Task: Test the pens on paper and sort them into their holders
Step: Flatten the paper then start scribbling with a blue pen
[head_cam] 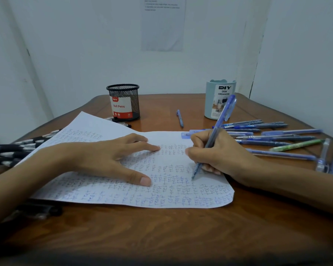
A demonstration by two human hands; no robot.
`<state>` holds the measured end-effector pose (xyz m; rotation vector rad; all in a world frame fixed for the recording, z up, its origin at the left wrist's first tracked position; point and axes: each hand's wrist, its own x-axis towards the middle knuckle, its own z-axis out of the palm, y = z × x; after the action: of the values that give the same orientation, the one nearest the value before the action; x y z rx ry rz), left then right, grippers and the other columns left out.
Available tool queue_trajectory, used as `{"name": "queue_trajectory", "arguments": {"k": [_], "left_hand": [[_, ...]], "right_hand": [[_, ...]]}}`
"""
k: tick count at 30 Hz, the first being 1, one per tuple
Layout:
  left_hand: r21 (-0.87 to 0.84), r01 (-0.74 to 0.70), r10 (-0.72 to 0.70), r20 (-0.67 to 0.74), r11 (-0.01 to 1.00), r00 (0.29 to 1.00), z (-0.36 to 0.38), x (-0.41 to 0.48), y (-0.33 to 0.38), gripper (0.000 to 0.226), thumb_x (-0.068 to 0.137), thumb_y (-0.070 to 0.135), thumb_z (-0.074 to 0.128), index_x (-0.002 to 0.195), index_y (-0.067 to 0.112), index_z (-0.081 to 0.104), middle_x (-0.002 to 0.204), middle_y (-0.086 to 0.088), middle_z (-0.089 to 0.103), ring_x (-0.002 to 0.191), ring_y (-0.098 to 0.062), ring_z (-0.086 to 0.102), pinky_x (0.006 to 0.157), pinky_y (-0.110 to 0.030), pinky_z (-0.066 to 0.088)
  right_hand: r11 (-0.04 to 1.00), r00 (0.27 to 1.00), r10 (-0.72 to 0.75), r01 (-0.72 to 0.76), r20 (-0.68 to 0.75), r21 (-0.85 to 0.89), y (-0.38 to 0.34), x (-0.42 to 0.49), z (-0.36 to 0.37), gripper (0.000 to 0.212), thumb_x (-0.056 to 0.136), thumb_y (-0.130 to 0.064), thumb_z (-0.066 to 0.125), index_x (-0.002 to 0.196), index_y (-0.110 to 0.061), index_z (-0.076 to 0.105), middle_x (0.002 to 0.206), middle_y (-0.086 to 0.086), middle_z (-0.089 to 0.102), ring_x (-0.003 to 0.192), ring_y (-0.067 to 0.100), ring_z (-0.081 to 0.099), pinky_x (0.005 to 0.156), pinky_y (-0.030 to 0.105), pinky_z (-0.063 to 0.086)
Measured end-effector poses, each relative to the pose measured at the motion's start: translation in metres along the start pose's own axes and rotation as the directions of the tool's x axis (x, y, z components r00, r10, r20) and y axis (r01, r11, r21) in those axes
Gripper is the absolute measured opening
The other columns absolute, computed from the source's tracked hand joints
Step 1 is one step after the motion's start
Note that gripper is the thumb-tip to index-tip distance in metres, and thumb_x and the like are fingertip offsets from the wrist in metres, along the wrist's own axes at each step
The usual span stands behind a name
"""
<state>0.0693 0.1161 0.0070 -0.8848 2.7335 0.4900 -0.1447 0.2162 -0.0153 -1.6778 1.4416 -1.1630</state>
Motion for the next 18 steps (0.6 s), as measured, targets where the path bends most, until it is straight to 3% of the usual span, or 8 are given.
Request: {"name": "queue_trajectory", "arguments": {"k": [18], "left_hand": [[-0.012,-0.005,0.005,0.001,1.000,1.000,0.0003,0.0006,-0.0003,0.073,0.048,0.088,0.042,0.113,0.082,0.007,0.126,0.046,0.002,0.124,0.007,0.013,0.105,-0.025,0.016]], "right_hand": [[0.998,0.995,-0.060,0.059,-0.076,-0.015,0.0028,0.0017,0.0021,0.045,0.081,0.005,0.058,0.046,-0.011,0.034,0.038,-0.002,0.032,0.033,0.004,0.033,0.037,0.014,0.033]]}}
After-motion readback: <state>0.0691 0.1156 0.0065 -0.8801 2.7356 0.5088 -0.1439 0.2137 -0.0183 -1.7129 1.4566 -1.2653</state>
